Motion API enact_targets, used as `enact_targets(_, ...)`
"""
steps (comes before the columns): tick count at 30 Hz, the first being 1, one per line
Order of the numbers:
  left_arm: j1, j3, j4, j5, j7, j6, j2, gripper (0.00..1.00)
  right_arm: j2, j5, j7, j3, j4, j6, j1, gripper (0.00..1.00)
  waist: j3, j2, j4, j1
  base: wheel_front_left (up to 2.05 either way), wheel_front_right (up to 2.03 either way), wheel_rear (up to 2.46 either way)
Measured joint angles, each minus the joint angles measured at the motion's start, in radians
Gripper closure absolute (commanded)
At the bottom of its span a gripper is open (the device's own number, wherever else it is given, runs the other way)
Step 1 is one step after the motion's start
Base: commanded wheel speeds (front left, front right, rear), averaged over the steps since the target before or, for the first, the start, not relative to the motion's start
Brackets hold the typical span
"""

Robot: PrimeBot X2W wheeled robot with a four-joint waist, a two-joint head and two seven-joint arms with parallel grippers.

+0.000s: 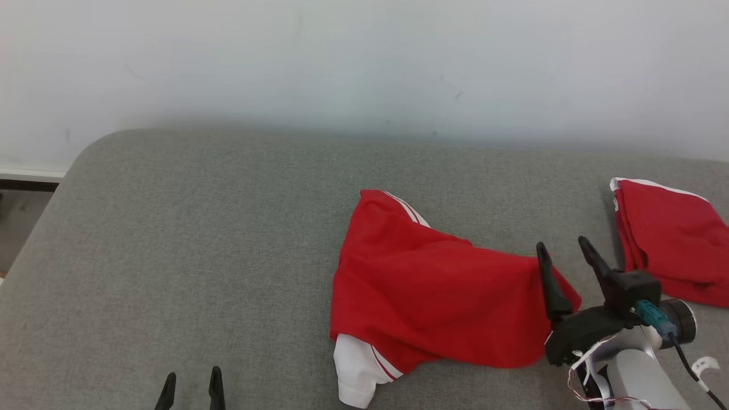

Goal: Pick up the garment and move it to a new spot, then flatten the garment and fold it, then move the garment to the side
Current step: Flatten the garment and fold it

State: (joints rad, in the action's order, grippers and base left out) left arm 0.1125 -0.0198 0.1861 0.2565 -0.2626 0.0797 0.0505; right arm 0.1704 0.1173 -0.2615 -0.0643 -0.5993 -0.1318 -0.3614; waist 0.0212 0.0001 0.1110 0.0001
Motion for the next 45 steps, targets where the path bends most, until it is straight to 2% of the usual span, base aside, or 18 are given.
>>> enact_targets(8, -0.014, -0.032, 0.023, -0.006, 0.0, 0.017, 0.0, 0.0, -0.063, -0.017, -0.001, 0.057, 0.251, 0.0, 0.134, 0.0, -0.007, -0.0001, -0.029, 0.0, 0.0, 0.0, 0.0)
enact_targets(15, -0.025, -0.08, 0.033, -0.005, 0.0, 0.02, 0.0, 0.0, -0.104, -0.003, -0.003, 0.066, 0.357, 0.0, 0.285, 0.0, -0.015, 0.0, -0.058, 0.0, 0.0, 0.0, 0.0)
enact_targets(21, -0.04, -0.157, 0.085, -0.011, 0.0, 0.035, 0.0, 0.0, -0.117, 0.011, -0.002, 0.068, 0.359, 0.0, 0.357, 0.0, -0.016, 0.0, -0.083, -0.0001, 0.0, 0.0, 0.0)
enact_targets(27, -0.083, -0.204, 0.155, -0.013, 0.0, 0.043, -0.001, 0.0, -0.119, 0.048, -0.002, 0.041, 0.347, 0.0, 0.363, 0.0, -0.014, 0.0, -0.109, -0.0001, 0.0, 0.0, 0.0)
enact_targets(39, -0.232, -0.306, 0.397, 0.055, 0.0, 0.046, -0.002, 0.0, -0.12, 0.058, -0.002, 0.0, 0.323, 0.0, 0.35, 0.0, 0.001, 0.0, -0.189, -0.0001, 0.0, 0.0, 0.0)
enact_targets(40, -0.244, -0.307, 0.416, 0.06, 0.0, 0.049, -0.002, 0.52, -0.12, 0.058, -0.002, 0.0, 0.323, 0.0, 0.347, 0.0, 0.004, 0.0, -0.193, 0.0, 0.0, 0.0, 0.0)
enact_targets(41, -0.254, -0.305, 0.427, 0.06, 0.0, 0.048, -0.001, 0.85, -0.119, 0.058, -0.003, 0.002, 0.324, 0.0, 0.346, 0.0, 0.006, 0.0, -0.196, 0.0, 0.0, 0.0, 0.0)
enact_targets(42, -0.262, -0.299, 0.43, 0.063, 0.0, 0.048, -0.002, 1.0, -0.119, 0.058, -0.003, 0.005, 0.325, 0.0, 0.346, 0.0, 0.009, 0.0, -0.197, 0.0, 0.0, 0.0, 0.0)
enact_targets(45, -0.276, -0.275, 0.425, 0.076, 0.0, 0.044, -0.002, 1.0, -0.119, 0.058, -0.003, 0.022, 0.326, 0.0, 0.348, 0.0, 0.013, 0.0, -0.187, 0.0, 0.0, 0.0, 0.0)
